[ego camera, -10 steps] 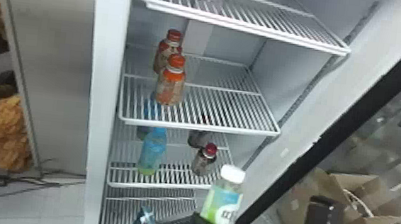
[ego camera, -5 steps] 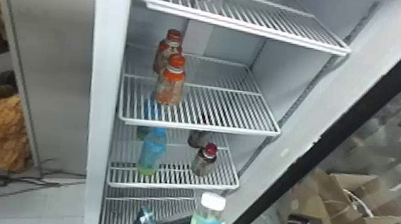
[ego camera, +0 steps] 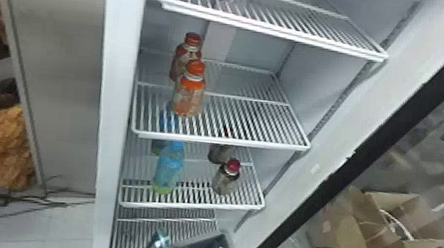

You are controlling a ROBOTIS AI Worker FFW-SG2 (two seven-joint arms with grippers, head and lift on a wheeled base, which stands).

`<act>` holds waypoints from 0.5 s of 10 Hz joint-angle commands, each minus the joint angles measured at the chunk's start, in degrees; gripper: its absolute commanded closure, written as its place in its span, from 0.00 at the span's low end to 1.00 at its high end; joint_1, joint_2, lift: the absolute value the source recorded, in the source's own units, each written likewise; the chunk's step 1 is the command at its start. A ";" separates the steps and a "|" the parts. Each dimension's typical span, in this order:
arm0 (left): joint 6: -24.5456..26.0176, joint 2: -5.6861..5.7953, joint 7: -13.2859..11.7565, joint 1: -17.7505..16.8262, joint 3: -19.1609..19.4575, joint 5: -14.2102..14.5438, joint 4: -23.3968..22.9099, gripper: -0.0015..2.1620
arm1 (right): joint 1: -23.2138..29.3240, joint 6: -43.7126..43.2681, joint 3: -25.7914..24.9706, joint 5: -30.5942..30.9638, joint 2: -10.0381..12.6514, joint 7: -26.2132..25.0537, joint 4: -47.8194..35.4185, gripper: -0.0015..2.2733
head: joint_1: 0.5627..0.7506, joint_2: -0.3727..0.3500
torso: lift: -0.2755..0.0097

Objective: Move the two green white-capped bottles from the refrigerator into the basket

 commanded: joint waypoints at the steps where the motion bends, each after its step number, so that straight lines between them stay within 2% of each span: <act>1: 0.13 -0.01 -0.06 -0.11 -0.05 -0.09 -0.02 0.56 | 0.01 -0.14 -0.18 0.05 0.08 -0.05 0.00 0.04 | 0.70 0.03 | 0.95; 5: 0.13 -0.01 -0.06 -0.25 -0.16 0.02 0.12 0.56 | 0.43 -1.40 -0.30 1.19 -0.01 -0.40 -0.56 0.05 | 0.70 0.03 | 0.95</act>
